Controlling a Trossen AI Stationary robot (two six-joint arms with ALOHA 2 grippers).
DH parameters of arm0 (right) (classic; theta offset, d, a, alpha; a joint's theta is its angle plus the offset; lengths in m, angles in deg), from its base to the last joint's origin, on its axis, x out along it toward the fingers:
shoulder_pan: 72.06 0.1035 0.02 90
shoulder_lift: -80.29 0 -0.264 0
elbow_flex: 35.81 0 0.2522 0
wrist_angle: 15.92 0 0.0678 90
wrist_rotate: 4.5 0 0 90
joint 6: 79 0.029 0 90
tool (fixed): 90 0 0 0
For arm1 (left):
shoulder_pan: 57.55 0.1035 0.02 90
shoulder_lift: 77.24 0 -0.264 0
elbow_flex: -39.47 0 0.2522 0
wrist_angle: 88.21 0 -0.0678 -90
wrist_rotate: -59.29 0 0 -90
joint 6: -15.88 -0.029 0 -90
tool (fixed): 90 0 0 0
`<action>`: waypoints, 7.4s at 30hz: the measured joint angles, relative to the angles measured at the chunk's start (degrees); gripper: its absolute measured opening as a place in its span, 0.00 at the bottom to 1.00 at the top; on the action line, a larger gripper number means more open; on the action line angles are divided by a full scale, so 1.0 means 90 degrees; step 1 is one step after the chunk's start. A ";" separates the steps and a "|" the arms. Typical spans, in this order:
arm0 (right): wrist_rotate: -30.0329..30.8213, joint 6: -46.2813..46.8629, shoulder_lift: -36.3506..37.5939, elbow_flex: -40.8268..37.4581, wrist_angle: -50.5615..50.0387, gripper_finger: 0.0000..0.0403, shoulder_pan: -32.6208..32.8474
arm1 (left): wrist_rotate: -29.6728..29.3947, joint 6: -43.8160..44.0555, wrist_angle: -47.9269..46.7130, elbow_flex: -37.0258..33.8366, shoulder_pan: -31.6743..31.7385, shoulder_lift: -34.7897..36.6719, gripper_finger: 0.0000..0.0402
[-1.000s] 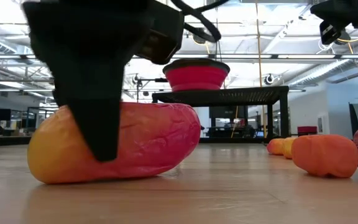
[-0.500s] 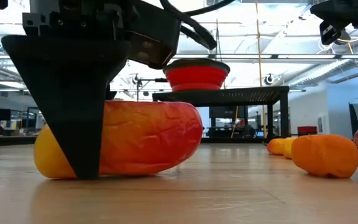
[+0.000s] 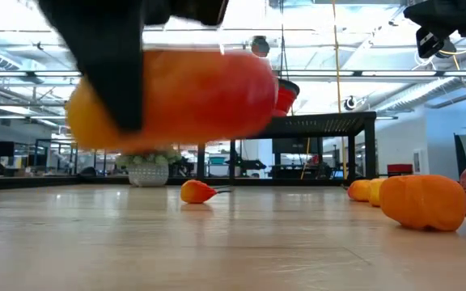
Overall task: Pick & Place Fruit
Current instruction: Put the mango into the red strainer bowl, then put the pear into the red strainer bowl
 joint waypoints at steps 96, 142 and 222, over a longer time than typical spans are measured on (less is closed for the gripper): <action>0.0010 -0.0306 0.0002 -0.0002 0.0000 0.00 0.0000 | -0.4856 -0.3702 0.5840 0.0010 0.1549 0.1827 0.53; 0.0006 -0.0213 0.0002 -0.0005 -0.0002 0.00 -0.0002 | 0.0299 -0.5757 0.4571 0.0010 0.5619 0.1551 0.53; 0.0002 -0.0044 0.0000 -0.0005 0.0000 0.00 0.0000 | 0.0270 -0.4821 0.0694 0.1229 0.3626 0.2311 0.46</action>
